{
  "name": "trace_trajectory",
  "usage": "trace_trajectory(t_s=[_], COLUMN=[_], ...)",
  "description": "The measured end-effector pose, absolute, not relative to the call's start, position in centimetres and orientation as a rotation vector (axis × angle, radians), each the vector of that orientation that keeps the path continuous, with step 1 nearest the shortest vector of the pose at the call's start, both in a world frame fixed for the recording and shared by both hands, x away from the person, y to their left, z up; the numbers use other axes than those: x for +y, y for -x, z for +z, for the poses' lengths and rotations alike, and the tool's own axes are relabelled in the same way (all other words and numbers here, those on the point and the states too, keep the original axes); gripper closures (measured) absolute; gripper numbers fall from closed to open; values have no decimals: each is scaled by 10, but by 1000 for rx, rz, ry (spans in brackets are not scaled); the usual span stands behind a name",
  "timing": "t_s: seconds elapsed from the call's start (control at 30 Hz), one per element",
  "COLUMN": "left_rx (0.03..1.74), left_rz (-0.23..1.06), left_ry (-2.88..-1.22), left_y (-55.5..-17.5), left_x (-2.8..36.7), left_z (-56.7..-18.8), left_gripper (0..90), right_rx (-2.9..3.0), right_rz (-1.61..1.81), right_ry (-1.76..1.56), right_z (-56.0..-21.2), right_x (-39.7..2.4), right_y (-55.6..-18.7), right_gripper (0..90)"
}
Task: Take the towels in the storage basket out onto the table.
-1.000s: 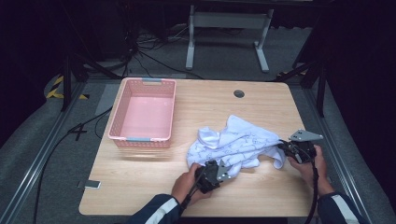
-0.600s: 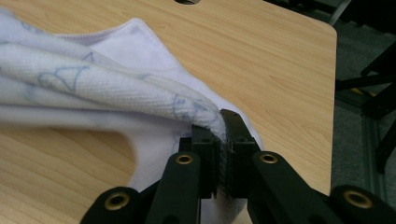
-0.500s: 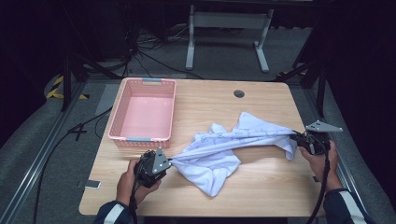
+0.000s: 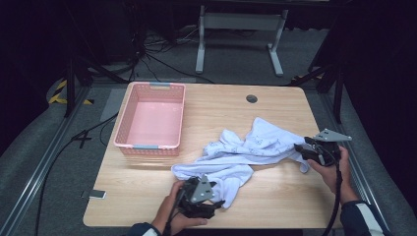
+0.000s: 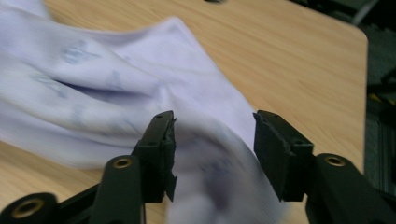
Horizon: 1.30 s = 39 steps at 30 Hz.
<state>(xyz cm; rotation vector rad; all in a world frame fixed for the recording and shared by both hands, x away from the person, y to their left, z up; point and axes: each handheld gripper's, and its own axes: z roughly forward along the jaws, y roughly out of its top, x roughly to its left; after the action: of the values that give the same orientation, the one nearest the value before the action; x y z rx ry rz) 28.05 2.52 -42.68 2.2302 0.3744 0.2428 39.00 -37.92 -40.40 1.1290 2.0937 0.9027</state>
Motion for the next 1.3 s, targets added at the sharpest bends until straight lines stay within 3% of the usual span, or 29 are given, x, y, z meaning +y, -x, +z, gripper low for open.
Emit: trace_trajectory(t_s=[0.13,0.37,0.5,0.57,0.6,0.63,0.67,0.73,0.77,0.93,1.3], left_rx=[338,436,459,466,466,487,501,529,544,620,805], left_rz=[215,257,240,251,251,264,273,289,307,416,673], left_ry=[-2325,-2399,-2403,-2413,-2413,-2411,-2406,-2408,-2416,-2422,-2253], left_y=[-289,-302,-306,-308,-308,-310,-311,-314,-315,-316,-299], left_x=[1,4,11,15,15,18,20,28,32,57,147], left_z=[-443,-459,-461,-460,-460,-460,-460,-460,-459,-454,-425], left_gripper=[407,458,523,589,622,651,651,743,770,831,833], right_rx=[2257,2568,2603,2620,2620,2632,2632,2644,2639,2540,2405], right_rz=[1062,1058,994,975,975,978,978,997,997,1095,1287], right_ry=[-884,-540,-553,-573,-573,-597,-597,-582,-575,-558,-611], right_z=[-396,-416,-428,-433,-433,-438,-438,-437,-436,-412,-371], right_x=[-331,-251,-238,-239,-239,-242,-242,-243,-243,-255,-334], right_y=[-383,-382,-395,-402,-402,-406,-406,-406,-406,-398,-356], right_gripper=[437,428,484,574,574,701,701,850,882,890,891])
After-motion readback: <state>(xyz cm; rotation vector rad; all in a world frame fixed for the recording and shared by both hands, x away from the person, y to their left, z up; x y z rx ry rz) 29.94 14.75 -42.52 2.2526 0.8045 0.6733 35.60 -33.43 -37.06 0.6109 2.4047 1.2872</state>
